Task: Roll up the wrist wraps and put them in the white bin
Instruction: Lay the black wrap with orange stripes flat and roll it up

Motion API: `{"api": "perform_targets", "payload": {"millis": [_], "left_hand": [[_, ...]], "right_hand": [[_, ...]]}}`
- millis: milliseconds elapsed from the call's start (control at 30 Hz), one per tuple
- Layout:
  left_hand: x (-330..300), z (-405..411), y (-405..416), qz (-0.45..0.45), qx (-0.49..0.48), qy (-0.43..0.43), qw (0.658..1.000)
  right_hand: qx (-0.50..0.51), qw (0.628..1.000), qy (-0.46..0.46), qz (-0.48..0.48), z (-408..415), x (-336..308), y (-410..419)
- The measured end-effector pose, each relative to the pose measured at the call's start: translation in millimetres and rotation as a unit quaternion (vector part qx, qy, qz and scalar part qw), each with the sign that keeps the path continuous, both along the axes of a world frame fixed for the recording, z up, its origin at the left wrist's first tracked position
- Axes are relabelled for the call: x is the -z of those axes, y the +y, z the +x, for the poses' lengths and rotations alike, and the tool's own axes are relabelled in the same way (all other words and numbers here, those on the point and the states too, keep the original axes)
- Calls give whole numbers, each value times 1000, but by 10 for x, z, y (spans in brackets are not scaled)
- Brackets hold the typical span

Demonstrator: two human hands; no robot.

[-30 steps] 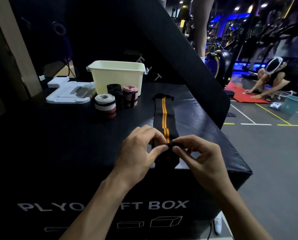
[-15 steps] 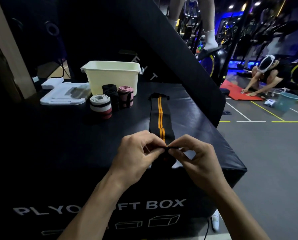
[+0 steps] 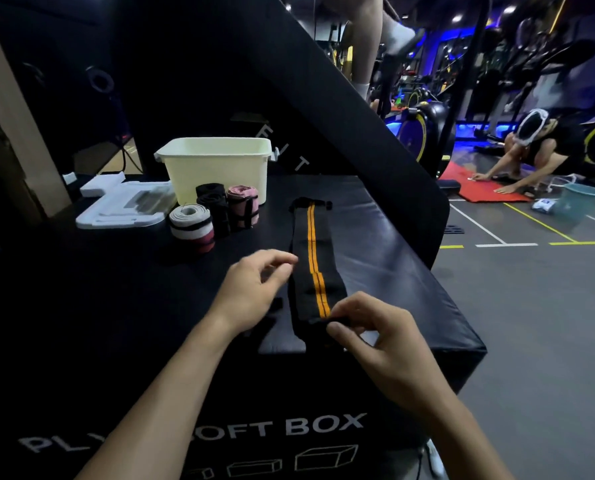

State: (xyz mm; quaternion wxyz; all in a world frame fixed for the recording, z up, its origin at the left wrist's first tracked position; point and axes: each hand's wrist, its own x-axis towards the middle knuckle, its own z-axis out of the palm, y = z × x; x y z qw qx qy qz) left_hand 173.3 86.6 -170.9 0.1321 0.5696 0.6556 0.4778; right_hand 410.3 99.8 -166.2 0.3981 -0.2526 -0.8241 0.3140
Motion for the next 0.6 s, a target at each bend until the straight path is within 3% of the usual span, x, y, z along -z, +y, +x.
{"api": "perform_targets", "payload": {"millis": [67,167,300,400,600], "left_hand": [[26,-64,166,-74,-61,-10,995],[32,-51,405,-147,-73,-30,986],[-67,74,669,-171,-78,-90,978],[-113,180,737,-147,-44,-197,968],[-72,230,725,-175,-5,-74,982]], "right_hand": [[1,1000,1,-11,13,10,14],[4,1000,9,-22,-6,35,36],[5,999,18,-40,-38,59,72],[1,998,30,-62,-11,58,93],[-4,997,37,-71,69,58,112]]}}
